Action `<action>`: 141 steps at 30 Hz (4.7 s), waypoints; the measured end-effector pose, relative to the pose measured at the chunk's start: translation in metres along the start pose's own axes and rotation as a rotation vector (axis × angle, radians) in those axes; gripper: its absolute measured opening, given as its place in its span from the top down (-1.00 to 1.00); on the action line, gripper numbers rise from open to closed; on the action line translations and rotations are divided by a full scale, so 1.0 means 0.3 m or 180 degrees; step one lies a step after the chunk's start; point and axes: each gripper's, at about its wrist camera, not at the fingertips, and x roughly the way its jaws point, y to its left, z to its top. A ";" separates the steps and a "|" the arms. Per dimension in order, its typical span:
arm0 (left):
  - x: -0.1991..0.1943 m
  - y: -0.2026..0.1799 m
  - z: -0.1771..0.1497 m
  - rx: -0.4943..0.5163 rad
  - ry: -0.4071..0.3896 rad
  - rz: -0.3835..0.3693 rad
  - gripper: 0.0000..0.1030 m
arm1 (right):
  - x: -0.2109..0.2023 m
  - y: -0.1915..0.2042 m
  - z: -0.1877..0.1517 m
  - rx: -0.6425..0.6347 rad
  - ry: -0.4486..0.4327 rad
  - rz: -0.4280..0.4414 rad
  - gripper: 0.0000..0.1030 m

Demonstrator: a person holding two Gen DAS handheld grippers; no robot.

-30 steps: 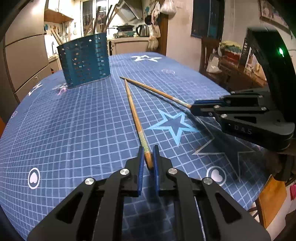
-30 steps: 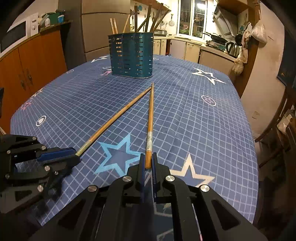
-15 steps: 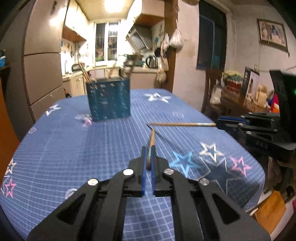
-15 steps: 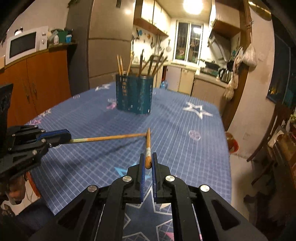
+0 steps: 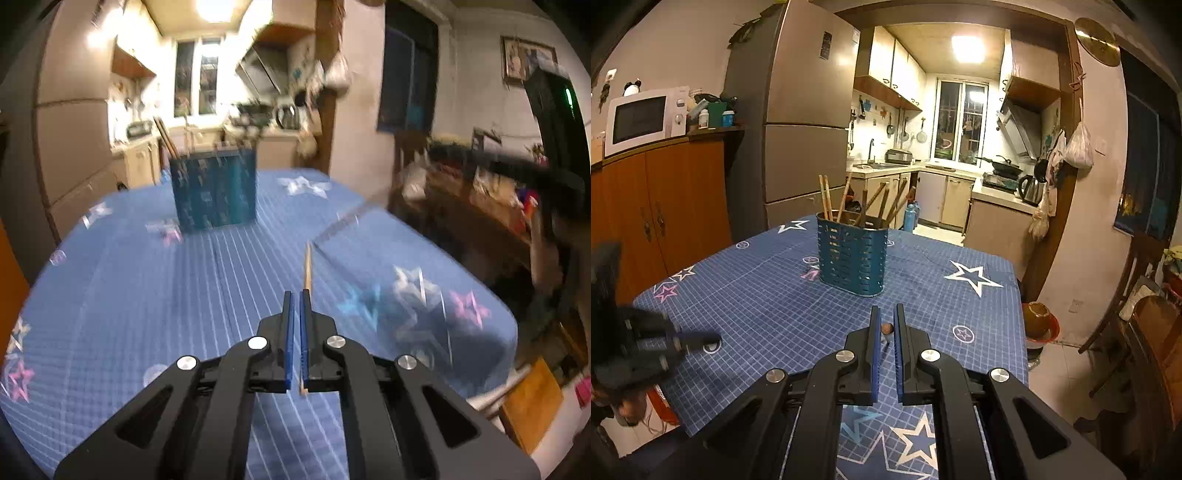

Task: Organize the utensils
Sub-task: 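Lift the left tool's chopstick toward the holder while the right tool lifts its chopstick, then lower the left tool's chopstick into the teal holder while the right tool lowers its chopstick in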

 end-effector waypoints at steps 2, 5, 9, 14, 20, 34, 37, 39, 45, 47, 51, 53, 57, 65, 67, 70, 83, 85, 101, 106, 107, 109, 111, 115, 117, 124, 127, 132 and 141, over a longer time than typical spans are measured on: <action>0.013 -0.013 -0.058 0.0067 0.0071 -0.0084 0.96 | 0.001 0.006 -0.003 -0.0005 0.0006 0.0011 0.85; 0.051 -0.028 -0.134 0.0159 0.0203 -0.0146 0.96 | 0.003 0.011 -0.014 0.0008 0.0026 0.0023 0.85; 0.101 -0.031 -0.176 0.0207 0.0346 -0.0173 0.96 | 0.005 0.011 -0.022 0.0020 0.0041 0.0029 0.85; 0.133 -0.003 -0.190 0.0104 0.0369 -0.0150 0.95 | 0.018 0.021 -0.021 0.0011 0.0056 0.0051 0.85; 0.110 -0.009 -0.188 0.0125 0.0269 -0.0072 0.10 | 0.032 0.031 -0.029 0.0009 0.0084 0.0103 0.85; 0.139 0.024 -0.181 0.0057 0.0314 -0.0099 0.13 | 0.046 0.036 -0.034 0.0030 0.0088 0.0135 0.85; 0.153 0.022 -0.188 0.0050 0.0329 -0.0107 0.36 | 0.049 0.036 -0.035 0.0042 0.0089 0.0131 0.85; 0.155 0.026 -0.190 0.0034 0.0313 -0.0077 0.50 | 0.050 0.036 -0.035 0.0037 0.0086 0.0134 0.85; 0.149 0.039 -0.200 -0.0023 0.0259 0.0013 0.78 | 0.052 0.033 -0.037 0.0059 0.0075 0.0121 0.85; 0.145 0.032 -0.203 0.0001 0.0239 0.0067 0.85 | 0.049 0.033 -0.036 0.0062 0.0066 0.0113 0.85; 0.133 0.039 -0.204 -0.0032 0.0236 0.0056 0.89 | 0.032 0.040 -0.031 0.0072 -0.0011 0.0074 0.85; 0.115 0.042 -0.200 -0.0048 0.0191 0.0058 0.89 | 0.020 0.036 -0.026 0.0086 -0.0057 0.0065 0.85; 0.058 0.051 -0.166 -0.0073 0.0053 0.0049 0.90 | 0.008 0.029 -0.019 0.0100 -0.0097 0.0055 0.85; -0.084 0.088 -0.018 -0.0012 -0.0316 0.0140 0.90 | -0.006 0.036 0.016 0.0063 -0.0153 0.0063 0.85; -0.113 0.101 0.040 0.0007 -0.0433 0.0164 0.90 | -0.007 0.035 0.035 0.0044 -0.0172 0.0064 0.85; -0.135 0.110 0.116 0.0086 -0.0538 0.0229 0.89 | -0.005 0.037 0.060 0.0027 -0.0187 0.0062 0.85; -0.108 0.224 0.440 0.0023 -0.0582 0.0325 0.89 | 0.041 0.005 0.194 0.0090 -0.0211 0.0108 0.85; -0.112 0.245 0.476 0.0002 -0.0578 0.0344 0.89 | 0.048 -0.009 0.221 0.0134 -0.0219 0.0128 0.85; -0.199 0.408 0.787 -0.0098 -0.0812 0.0560 0.89 | 0.043 -0.120 0.565 0.0256 -0.0465 0.0078 0.85; -0.188 0.422 0.885 -0.0059 -0.0885 0.0623 0.89 | 0.049 -0.142 0.710 0.0275 -0.0549 0.0081 0.85; -0.185 0.426 0.914 -0.0064 -0.0910 0.0622 0.89 | 0.055 -0.147 0.738 0.0278 -0.0559 0.0080 0.85; -0.179 0.430 0.959 -0.0064 -0.0944 0.0634 0.89 | 0.071 -0.159 0.796 0.0313 -0.0582 0.0089 0.85; -0.170 0.433 0.991 -0.0067 -0.0978 0.0641 0.89 | 0.091 -0.172 0.853 0.0350 -0.0611 0.0114 0.85; -0.155 0.437 1.065 -0.0088 -0.1052 0.0625 0.89 | 0.129 -0.192 0.941 0.0389 -0.0675 0.0127 0.85; -0.148 0.439 1.089 -0.0102 -0.1088 0.0611 0.89 | 0.151 -0.197 0.983 0.0401 -0.0705 0.0133 0.85; -0.085 0.446 1.144 -0.0100 -0.1151 0.0576 0.89 | 0.255 -0.209 1.058 0.0498 -0.0738 0.0222 0.85; -0.046 0.466 1.136 -0.0123 -0.1141 0.0550 0.89 | 0.314 -0.199 1.051 0.0497 -0.0693 0.0263 0.85; 0.026 0.509 1.105 -0.0172 -0.1065 0.0533 0.89 | 0.421 -0.188 1.004 0.0562 -0.0595 0.0343 0.85; 0.133 0.547 1.064 -0.0265 -0.0952 0.0429 0.89 | 0.580 -0.127 0.896 0.0543 -0.0384 0.0406 0.85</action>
